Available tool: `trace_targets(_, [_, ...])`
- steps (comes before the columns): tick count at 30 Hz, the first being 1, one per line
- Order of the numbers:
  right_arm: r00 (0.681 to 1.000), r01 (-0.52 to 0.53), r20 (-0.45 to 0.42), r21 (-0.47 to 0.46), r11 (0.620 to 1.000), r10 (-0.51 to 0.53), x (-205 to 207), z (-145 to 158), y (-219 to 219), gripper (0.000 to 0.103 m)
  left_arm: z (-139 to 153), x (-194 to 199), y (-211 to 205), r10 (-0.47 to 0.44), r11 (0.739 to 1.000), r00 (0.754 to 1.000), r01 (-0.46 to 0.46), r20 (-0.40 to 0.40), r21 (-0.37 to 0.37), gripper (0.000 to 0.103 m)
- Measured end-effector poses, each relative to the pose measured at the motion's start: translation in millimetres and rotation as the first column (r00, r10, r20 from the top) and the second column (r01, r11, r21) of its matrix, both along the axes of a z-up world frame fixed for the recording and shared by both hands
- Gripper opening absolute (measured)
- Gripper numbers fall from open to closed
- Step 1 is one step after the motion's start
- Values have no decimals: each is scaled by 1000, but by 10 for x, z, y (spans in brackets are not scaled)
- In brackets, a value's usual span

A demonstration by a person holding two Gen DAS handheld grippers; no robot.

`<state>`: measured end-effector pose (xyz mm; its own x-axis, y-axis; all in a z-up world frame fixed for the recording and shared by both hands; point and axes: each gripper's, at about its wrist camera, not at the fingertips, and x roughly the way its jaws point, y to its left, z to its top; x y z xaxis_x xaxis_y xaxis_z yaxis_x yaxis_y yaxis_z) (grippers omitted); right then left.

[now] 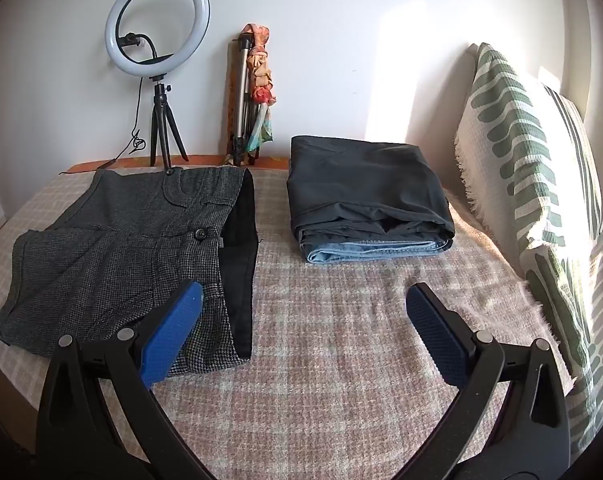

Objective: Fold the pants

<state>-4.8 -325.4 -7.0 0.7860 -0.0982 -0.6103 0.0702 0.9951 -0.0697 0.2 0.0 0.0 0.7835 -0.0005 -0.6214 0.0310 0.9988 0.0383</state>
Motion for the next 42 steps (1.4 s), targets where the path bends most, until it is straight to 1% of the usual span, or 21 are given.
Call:
trace_targets(8, [1000, 2, -2, -1, 1000, -2, 0, 8, 2, 103, -15, 15, 21, 3, 1000, 1000, -3, 0, -3, 102])
trace_targets(15, [1000, 1, -2, -2, 1000, -1, 2, 3, 2, 103, 5, 3, -70, 3, 1000, 1000, -3, -2, -3, 102])
trace_targets(24, [1000, 1, -3, -1, 1000, -1, 4, 10, 2, 103, -7, 4, -44, 0, 1000, 1000, 0, -2, -2, 102])
trace_targets(29, [1000, -6, -7, -2, 1000, 6, 5, -2, 6, 103, -21, -9, -44, 2, 1000, 1000, -2, -3, -1, 102])
trace_targets(34, [1000, -15, -7, -3, 1000, 15, 6, -43, 74, 103, -102, -36, 20, 6, 1000, 1000, -6, 0, 2, 102])
trace_targets(42, [999, -38, -13, -7, 999, 38, 0, -30, 108, 103, -106, -34, 50, 11, 1000, 1000, -11, -12, 3, 102])
